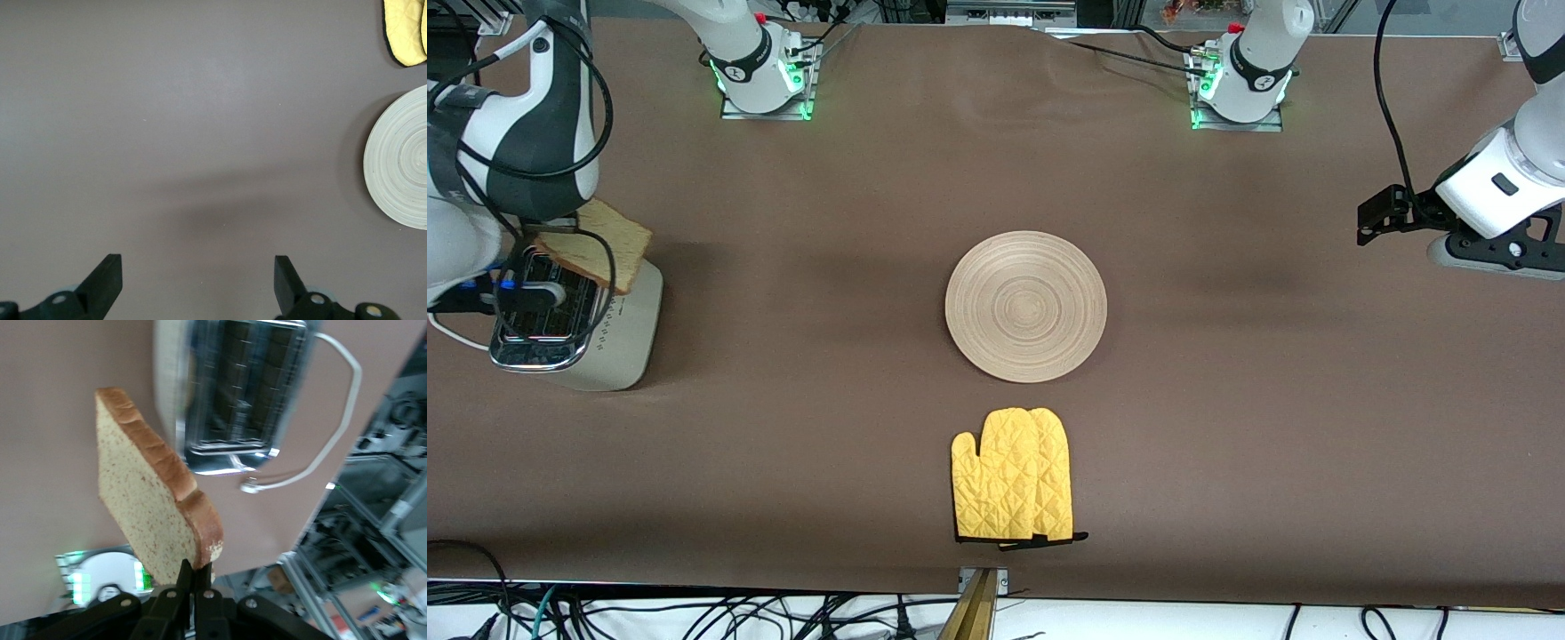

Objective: Move plate and put bread in toaster
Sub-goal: 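Lift the bread with the right gripper and carry it to the toaster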

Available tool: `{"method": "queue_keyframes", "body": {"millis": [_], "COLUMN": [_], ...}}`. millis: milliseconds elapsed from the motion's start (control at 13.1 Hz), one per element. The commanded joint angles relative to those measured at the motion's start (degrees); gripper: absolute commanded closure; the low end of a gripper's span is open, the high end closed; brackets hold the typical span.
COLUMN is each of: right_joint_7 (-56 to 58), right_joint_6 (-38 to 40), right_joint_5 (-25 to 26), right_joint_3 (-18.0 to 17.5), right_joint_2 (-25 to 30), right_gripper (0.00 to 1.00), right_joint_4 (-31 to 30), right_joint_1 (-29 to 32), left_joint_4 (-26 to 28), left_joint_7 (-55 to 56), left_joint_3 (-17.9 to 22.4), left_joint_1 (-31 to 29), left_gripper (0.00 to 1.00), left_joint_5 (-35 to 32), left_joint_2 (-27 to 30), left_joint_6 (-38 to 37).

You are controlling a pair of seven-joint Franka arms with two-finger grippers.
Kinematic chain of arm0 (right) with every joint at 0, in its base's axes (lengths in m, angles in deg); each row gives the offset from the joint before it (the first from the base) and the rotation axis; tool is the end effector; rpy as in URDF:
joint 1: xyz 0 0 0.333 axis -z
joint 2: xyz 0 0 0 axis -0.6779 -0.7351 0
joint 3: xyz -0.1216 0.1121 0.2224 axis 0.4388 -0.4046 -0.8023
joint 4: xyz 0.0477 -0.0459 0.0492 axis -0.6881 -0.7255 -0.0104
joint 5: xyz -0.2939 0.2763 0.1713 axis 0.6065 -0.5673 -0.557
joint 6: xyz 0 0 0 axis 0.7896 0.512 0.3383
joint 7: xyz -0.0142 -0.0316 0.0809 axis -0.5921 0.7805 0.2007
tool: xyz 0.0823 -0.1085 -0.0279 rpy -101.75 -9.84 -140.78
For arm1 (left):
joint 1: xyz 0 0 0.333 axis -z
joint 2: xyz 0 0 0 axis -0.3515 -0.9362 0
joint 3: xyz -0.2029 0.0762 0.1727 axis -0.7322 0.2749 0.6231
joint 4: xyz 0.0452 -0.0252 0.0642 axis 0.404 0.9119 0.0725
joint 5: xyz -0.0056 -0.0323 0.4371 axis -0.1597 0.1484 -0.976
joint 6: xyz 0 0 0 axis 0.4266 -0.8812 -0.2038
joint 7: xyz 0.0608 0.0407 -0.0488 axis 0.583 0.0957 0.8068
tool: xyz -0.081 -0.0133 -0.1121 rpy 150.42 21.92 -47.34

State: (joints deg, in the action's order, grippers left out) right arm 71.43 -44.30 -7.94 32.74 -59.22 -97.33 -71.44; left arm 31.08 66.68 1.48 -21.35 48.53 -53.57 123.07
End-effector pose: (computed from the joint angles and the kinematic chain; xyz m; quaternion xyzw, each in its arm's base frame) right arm 0.6154 -0.0504 0.4464 0.9411 0.0286 -0.2695 0.2023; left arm 0.6087 -0.0294 0.4970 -0.9974 0.0652 0.0290 0.0091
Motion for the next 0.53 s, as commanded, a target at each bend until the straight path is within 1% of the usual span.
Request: {"method": "queue_keyframes", "body": {"millis": [0,229,458], "right_joint_7": [8.24,13.01,13.73], "right_joint_6": [-2.9,-6.51,-9.15], "right_joint_5": [4.03,4.83,4.57], "right_joint_3": [2.65,2.56,2.56], "right_joint_2": [-0.36,-3.43,-7.13], "right_gripper": [1.0,1.0,1.0], "right_joint_4": [-0.75,-1.02,-1.98], "right_joint_1": [1.49,5.72,6.6], "left_joint_4": [-1.94,-2.02,-2.02], "left_joint_7": [0.17,0.44,0.44], "left_joint_3": [0.06,0.06,0.06], "left_joint_1": [0.25,0.16,0.07], "left_gripper": [0.0,0.0,0.0], "left_joint_5": [0.79,0.7,0.79], "left_joint_2": [-1.31,-1.84,-2.46], "left_joint_6": [-1.0,-0.91,-0.82]}}
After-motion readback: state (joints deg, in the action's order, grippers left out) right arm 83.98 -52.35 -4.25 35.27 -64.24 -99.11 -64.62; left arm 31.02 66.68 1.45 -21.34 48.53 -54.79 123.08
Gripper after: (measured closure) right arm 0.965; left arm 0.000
